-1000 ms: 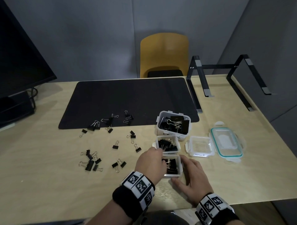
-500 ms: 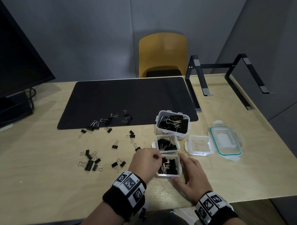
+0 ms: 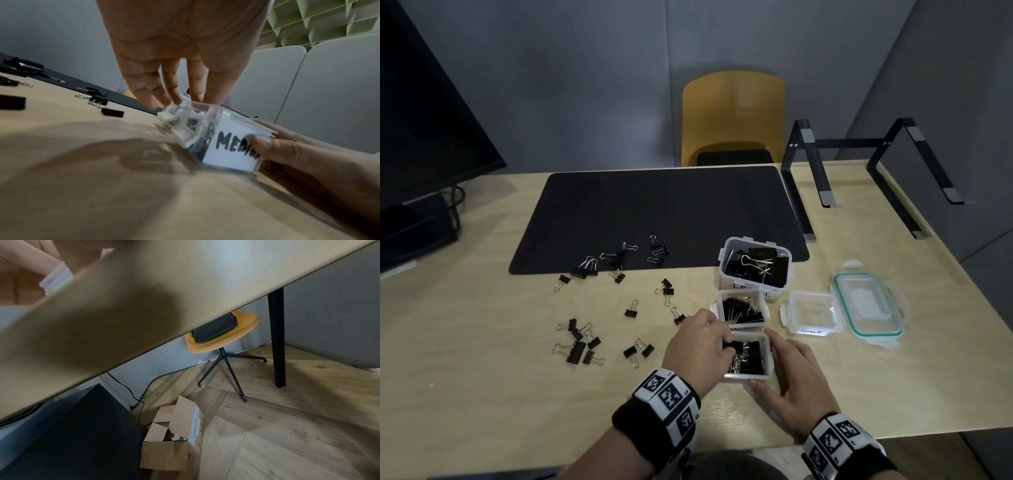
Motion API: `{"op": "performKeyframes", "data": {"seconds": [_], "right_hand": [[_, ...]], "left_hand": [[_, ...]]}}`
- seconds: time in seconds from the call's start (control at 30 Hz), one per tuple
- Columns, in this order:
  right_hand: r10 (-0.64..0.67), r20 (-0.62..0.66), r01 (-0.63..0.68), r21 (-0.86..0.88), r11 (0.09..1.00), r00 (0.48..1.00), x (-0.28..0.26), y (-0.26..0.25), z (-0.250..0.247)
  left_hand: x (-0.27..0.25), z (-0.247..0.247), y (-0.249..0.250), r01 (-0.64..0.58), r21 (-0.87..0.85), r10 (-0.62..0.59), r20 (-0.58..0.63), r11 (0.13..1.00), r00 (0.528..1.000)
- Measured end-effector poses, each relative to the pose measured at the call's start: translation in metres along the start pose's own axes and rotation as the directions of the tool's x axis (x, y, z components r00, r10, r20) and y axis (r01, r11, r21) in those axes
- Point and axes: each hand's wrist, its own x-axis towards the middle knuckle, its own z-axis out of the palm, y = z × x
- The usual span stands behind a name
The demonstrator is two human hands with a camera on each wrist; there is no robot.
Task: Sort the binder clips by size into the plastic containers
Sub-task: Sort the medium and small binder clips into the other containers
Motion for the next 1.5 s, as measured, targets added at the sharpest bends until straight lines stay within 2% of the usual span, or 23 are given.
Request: {"op": "performKeyframes", "data": {"seconds": [0.13,0.27,0.37,0.47,0.63,0.73,0.97,1.1,1.23,1.3,1.43,1.5], "right_hand": [[-0.027,-0.002,0.027,-0.003,1.000,1.000,0.001,0.000,0.000],[-0.047,0.009,0.047,-0.018,0.999,0.999,0.002,0.003,0.000],[-0.062,0.004,0.062,-0.028,0.998,0.998,0.002,0.004,0.000],[-0.075,-0.005,0.075,-0.026,0.997,0.997,0.003,0.003,0.000],[-0.079,-0.003,0.078,-0.053,0.996,0.997,0.002,0.007,0.002],[-0.076,0.015,0.077,-0.061,0.995,0.997,0.002,0.008,0.003],[-0.085,0.017,0.085,-0.052,0.995,0.996,0.002,0.009,0.004],[-0.089,0.006,0.089,-0.050,0.995,0.996,0.002,0.009,0.003],[-0.090,0.003,0.090,-0.048,0.995,0.996,0.002,0.010,0.004],[-0.077,0.014,0.078,-0.052,0.996,0.997,0.002,0.011,0.005],[-0.075,0.037,0.077,-0.052,0.996,0.997,0.003,0.012,0.005],[-0.064,0.041,0.066,-0.051,0.997,0.997,0.003,0.012,0.006]], "left_hand": [[0.003,-0.011,-0.009,0.016,-0.057,-0.021,-0.094,0.998,0.995],[0.018,-0.043,-0.040,0.184,-0.082,-0.198,-0.220,0.979,0.955],[0.033,-0.069,-0.072,0.336,-0.075,-0.342,-0.318,0.939,0.885],[0.047,-0.089,-0.097,0.486,-0.082,-0.477,-0.390,0.870,0.788],[0.075,-0.111,-0.132,0.738,-0.072,-0.717,-0.317,0.671,0.621],[0.086,-0.111,-0.151,0.793,-0.012,-0.766,-0.266,0.609,0.585],[0.091,-0.105,-0.170,0.790,0.018,-0.752,-0.296,0.612,0.589],[0.085,-0.108,-0.162,0.748,-0.024,-0.704,-0.359,0.663,0.613],[0.068,-0.111,-0.137,0.643,-0.085,-0.619,-0.387,0.761,0.683],[0.056,-0.107,-0.115,0.552,-0.157,-0.566,-0.377,0.819,0.733],[0.029,-0.096,-0.063,0.368,-0.240,-0.424,-0.256,0.898,0.868],[0.017,-0.090,-0.038,0.313,-0.283,-0.366,-0.160,0.907,0.917]]}}
